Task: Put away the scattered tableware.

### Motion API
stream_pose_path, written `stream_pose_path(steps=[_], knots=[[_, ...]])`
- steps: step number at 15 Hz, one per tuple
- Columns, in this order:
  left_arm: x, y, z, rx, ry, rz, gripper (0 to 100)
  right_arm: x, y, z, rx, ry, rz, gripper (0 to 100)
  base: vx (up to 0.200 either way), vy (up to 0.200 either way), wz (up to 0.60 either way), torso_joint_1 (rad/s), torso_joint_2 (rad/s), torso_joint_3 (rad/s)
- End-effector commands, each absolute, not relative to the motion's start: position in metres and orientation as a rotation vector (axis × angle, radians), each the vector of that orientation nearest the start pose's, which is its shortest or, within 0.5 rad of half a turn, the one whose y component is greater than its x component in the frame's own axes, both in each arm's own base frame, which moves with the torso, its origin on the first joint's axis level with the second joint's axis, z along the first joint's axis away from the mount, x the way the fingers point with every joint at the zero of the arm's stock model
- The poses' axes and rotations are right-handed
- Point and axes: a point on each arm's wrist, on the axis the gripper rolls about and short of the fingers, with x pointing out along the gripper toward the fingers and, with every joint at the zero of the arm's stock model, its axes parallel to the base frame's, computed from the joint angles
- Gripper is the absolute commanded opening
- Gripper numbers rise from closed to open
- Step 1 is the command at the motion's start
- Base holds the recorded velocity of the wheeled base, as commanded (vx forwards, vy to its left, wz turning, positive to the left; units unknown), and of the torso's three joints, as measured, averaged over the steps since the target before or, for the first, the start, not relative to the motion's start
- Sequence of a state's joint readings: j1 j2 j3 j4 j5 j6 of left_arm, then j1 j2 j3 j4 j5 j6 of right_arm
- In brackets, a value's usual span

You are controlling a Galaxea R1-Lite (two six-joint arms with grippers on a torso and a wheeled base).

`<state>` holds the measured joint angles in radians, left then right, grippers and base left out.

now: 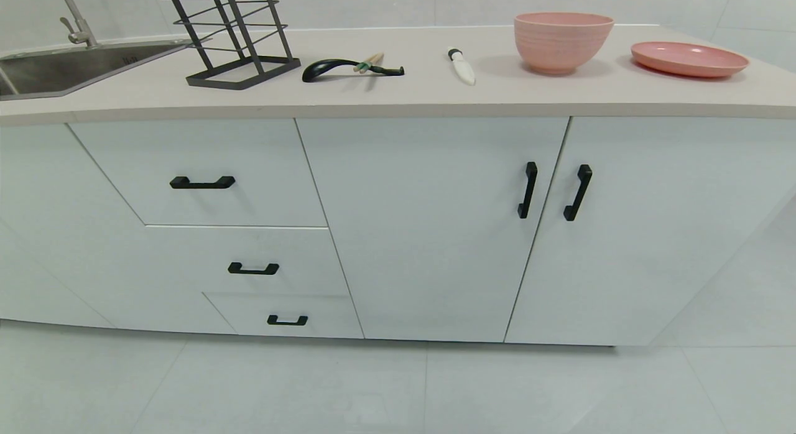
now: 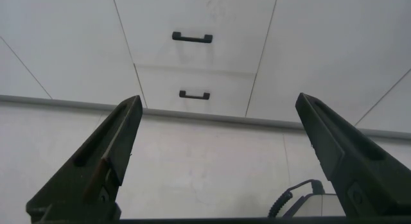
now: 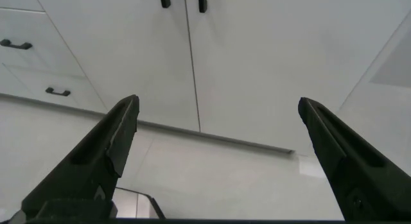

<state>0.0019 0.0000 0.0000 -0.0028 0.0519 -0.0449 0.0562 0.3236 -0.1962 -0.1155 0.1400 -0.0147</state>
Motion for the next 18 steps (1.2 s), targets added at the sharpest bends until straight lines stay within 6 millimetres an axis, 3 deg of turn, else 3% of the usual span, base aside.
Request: stream_pose_path(steps=[1, 6, 8, 10, 14, 18], knots=[[-0.023, 0.001, 0.076, -0.045, -0.004, 0.055, 100, 0.027, 0.005, 0.156, -0.016, 0.073, 0.22, 100, 0.0, 0.0, 0.0, 0.0, 0.0, 0.0], [-0.023, 0.001, 0.076, -0.046, -0.004, 0.055, 100, 0.08, 0.012, 0.173, -0.059, 0.04, 0.304, 100, 0.0, 0.0, 0.0, 0.0, 0.0, 0.0], [-0.023, 0.001, 0.076, -0.046, -0.004, 0.055, 100, 0.119, 0.016, 0.163, -0.098, 0.018, 0.364, 100, 0.0, 0.0, 0.0, 0.0, 0.0, 0.0], [-0.023, 0.001, 0.076, -0.046, -0.004, 0.054, 100, 0.13, 0.013, 0.143, -0.109, 0.075, 0.423, 100, 0.0, 0.0, 0.0, 0.0, 0.0, 0.0], [-0.023, 0.001, 0.076, -0.046, -0.004, 0.054, 100, 0.161, 0.014, 0.146, -0.13, 0.078, 0.454, 100, 0.0, 0.0, 0.0, 0.0, 0.0, 0.0], [-0.023, 0.001, 0.076, -0.04, -0.004, 0.052, 100, 0.222, 0.018, 0.152, -0.166, 0.011, 0.519, 100, 0.0, 0.0, 0.0, 0.0, 0.0, 0.0]])
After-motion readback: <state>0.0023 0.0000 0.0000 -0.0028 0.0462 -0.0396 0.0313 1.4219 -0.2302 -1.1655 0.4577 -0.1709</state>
